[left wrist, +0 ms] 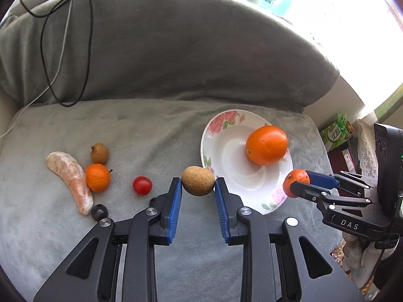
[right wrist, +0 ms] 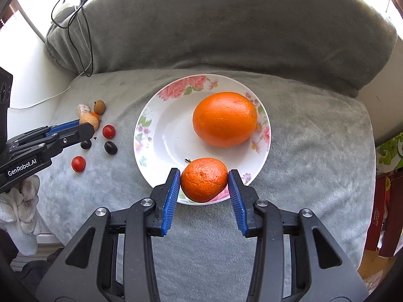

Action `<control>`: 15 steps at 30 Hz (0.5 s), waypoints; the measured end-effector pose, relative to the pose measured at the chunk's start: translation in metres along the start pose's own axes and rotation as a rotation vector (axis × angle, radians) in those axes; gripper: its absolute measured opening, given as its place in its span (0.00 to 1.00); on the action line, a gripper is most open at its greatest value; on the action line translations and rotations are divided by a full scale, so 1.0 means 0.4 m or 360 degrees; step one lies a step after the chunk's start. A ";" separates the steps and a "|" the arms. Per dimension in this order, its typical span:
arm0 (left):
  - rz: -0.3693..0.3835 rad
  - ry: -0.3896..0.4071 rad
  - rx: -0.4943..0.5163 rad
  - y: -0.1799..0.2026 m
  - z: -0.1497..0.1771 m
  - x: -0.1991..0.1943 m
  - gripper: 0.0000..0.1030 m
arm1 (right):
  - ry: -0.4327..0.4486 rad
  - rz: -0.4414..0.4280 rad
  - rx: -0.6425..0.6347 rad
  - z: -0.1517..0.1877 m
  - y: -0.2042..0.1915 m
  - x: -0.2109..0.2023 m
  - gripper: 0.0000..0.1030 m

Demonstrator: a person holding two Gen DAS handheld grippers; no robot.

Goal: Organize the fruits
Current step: 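Carry the tangerine and brown fruit onto the plate and open both grippers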

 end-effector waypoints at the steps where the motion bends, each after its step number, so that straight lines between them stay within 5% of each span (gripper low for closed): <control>1: 0.0003 -0.0005 0.0013 0.008 -0.008 0.005 0.25 | 0.0000 0.0001 0.0002 0.000 0.002 0.001 0.40; 15: 0.0020 -0.0062 0.0104 0.072 -0.082 0.061 0.25 | -0.0026 -0.0011 0.0033 -0.019 0.014 0.027 0.40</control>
Point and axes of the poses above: each gripper's, at about its wrist camera, not at the fingertips, and x roughly the way its jaws point, y to its right, z to its underside, the point moved 1 cm from there along x, roughly the way its jaws point, and after that the axes turned 12 degrees about -y, right-handed, at the moved point
